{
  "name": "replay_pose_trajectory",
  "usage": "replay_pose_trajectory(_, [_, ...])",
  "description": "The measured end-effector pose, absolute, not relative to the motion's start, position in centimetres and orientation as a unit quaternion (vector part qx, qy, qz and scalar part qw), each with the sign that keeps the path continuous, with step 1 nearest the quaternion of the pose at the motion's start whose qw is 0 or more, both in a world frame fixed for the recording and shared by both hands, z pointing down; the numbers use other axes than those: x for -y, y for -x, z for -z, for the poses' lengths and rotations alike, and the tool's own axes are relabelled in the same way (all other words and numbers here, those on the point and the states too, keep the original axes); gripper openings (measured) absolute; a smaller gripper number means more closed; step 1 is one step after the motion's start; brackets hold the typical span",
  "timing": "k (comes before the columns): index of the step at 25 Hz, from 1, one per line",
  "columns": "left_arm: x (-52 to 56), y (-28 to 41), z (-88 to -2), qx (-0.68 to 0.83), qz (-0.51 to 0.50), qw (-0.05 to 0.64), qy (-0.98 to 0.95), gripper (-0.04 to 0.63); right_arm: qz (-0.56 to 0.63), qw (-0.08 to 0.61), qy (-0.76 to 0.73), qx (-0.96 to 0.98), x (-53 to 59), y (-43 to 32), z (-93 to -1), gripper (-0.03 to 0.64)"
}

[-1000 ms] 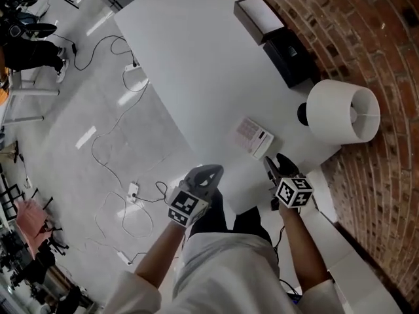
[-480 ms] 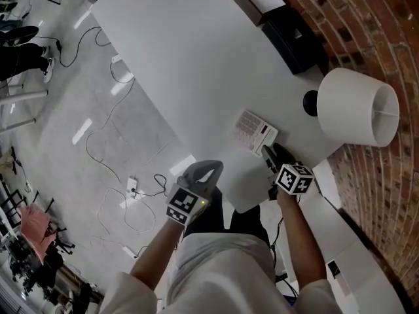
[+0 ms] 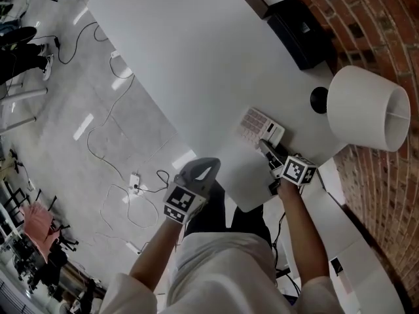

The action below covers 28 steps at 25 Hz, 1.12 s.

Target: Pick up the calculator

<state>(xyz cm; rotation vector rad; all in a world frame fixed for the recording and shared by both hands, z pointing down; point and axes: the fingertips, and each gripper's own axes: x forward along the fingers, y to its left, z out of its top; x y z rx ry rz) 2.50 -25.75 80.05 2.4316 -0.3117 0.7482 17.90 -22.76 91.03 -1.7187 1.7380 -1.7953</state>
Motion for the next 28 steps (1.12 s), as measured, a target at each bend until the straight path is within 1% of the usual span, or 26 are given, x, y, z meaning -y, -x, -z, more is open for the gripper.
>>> replay_pose_trajectory(1, [25.9, -2.3, -80.1, 0.118, -0.28, 0.287, -0.909, 0.014, 0.598, 0.07, 0.563, -0.566, 22.9, -17.9, -91.2, 0.19])
replay_pose_trajectory(4, [26.2, -1.7, -80.2, 0.12, -0.282, 0.289, -0.907, 0.014, 0.624, 0.117, 0.558, -0.534, 22.7, -18.1, -91.8, 0.123])
replay_pose_trajectory(7, [26.4, -1.3, -80.2, 0.121, -0.283, 0.288, -0.907, 0.014, 0.64, 0.153, 0.553, -0.511, 22.5, -18.3, -91.9, 0.107])
replay_pose_trajectory(10, [26.4, -0.7, -80.0, 0.12, -0.287, 0.291, -0.905, 0.014, 0.636, 0.168, 0.559, -0.505, 22.6, -18.6, -91.4, 0.098])
replay_pose_trajectory(13, [26.3, -0.2, -79.4, 0.119, -0.288, 0.292, -0.904, 0.014, 0.624, 0.232, 0.527, -0.528, 24.3, -17.2, -89.0, 0.092])
replay_pose_trajectory(14, [26.3, 0.0, -79.2, 0.12, -0.287, 0.291, -0.905, 0.014, 0.622, 0.244, 0.52, -0.532, 24.6, -16.8, -88.4, 0.092])
replay_pose_trajectory(21, [25.9, 1.6, -76.7, 0.124, -0.268, 0.283, -0.912, 0.014, 0.609, 0.27, 0.524, -0.531, 24.9, -15.3, -83.8, 0.092])
replay_pose_trajectory(28, [26.2, 4.0, -72.5, 0.122, -0.253, 0.25, -0.927, 0.014, 0.578, 0.262, 0.56, -0.533, 22.9, -14.1, -75.4, 0.092])
